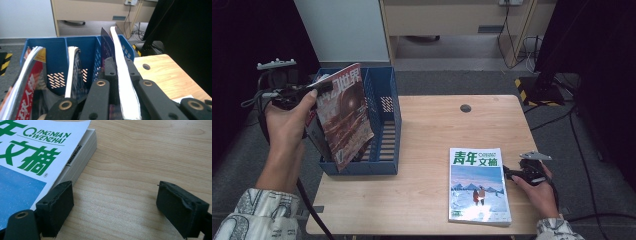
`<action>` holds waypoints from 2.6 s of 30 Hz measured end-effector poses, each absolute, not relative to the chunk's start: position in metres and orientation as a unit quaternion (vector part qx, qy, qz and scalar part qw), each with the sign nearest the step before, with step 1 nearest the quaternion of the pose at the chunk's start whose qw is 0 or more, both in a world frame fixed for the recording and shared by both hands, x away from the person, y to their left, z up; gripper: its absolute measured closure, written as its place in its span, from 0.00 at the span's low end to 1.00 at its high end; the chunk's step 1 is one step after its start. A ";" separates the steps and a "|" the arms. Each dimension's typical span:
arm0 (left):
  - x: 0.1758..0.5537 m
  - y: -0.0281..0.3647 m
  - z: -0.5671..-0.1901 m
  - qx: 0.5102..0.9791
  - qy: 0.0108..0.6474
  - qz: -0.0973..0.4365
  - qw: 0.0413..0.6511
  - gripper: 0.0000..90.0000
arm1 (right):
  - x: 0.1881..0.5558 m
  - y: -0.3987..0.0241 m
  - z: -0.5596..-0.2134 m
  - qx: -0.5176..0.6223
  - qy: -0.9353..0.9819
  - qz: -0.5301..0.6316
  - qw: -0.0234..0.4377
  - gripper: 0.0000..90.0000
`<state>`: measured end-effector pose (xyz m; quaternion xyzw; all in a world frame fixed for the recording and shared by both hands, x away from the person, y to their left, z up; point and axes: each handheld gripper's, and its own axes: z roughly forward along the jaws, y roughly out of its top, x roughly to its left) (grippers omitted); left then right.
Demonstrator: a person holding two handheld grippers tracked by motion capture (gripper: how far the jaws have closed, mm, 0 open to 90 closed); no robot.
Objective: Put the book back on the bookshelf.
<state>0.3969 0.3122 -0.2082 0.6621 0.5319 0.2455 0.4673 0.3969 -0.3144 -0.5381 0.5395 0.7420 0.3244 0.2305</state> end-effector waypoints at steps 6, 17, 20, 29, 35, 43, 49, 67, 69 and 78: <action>0.398 0.316 -0.209 0.656 0.539 0.250 0.464 0.93 | 0.397 -0.314 -0.538 0.539 0.742 0.324 0.231 0.16; 0.416 0.314 -0.219 0.656 0.547 0.253 0.453 0.93 | 0.396 -0.314 -0.538 0.542 0.740 0.324 0.233 0.16; 0.422 0.309 -0.222 0.658 0.545 0.253 0.453 0.93 | 0.396 -0.314 -0.538 0.543 0.739 0.323 0.233 0.16; 0.437 0.300 -0.230 0.665 0.544 0.251 0.446 0.93 | 0.395 -0.313 -0.538 0.546 0.737 0.322 0.233 0.16; 0.447 0.294 -0.235 0.672 0.544 0.251 0.434 0.93 | 0.395 -0.313 -0.538 0.546 0.737 0.322 0.233 0.16; 0.454 0.291 -0.240 0.664 0.545 0.261 0.440 0.93 | 0.395 -0.313 -0.538 0.547 0.736 0.322 0.233 0.16; 0.459 0.290 -0.249 0.656 0.548 0.265 0.446 0.93 | 0.395 -0.313 -0.538 0.547 0.736 0.322 0.234 0.16; 0.461 0.287 -0.271 0.638 0.546 0.284 0.463 0.93 | 0.394 -0.313 -0.538 0.546 0.737 0.322 0.233 0.16; 0.461 0.287 -0.272 0.637 0.547 0.284 0.462 0.93 | 0.394 -0.313 -0.538 0.547 0.737 0.322 0.232 0.16; 0.459 0.282 -0.275 0.635 0.547 0.285 0.465 0.93 | 0.395 -0.313 -0.538 0.546 0.737 0.323 0.233 0.16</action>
